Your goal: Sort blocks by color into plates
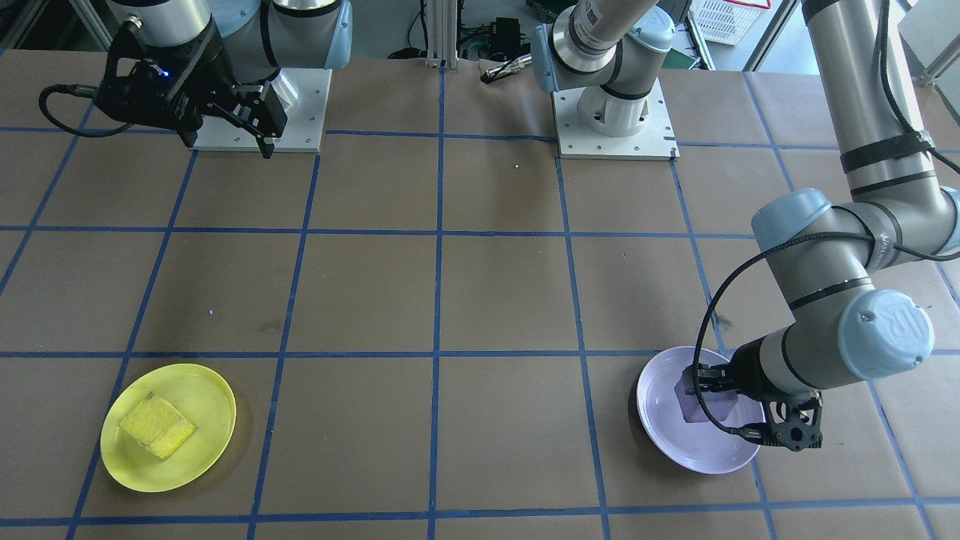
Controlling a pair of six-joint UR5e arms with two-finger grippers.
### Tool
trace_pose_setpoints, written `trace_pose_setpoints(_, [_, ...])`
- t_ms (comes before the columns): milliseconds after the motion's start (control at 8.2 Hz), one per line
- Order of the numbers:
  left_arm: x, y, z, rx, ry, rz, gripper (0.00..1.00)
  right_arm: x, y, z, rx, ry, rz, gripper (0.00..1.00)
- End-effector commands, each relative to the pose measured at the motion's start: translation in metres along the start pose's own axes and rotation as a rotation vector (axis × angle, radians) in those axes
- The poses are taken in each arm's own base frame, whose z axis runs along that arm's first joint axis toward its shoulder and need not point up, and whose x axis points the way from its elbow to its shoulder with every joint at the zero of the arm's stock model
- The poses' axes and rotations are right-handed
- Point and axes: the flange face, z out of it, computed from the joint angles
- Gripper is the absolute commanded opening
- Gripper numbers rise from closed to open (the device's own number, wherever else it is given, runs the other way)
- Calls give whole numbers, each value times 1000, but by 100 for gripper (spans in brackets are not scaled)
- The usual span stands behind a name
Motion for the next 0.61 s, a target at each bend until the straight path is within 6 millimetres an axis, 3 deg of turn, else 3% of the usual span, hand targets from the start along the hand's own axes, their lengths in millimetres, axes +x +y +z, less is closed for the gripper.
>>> trace_pose_setpoints(0, [-2,4,-10,7,-4,-11,100,0,0,1,-5,1,0,100])
trace_pose_setpoints(244, [5,14,-37,37,-15,-30,100,0,0,1,-5,3,-2,100])
trace_pose_setpoints(488, [26,41,-83,52,-17,-128,100,0,-1,1,-4,-2,0,100])
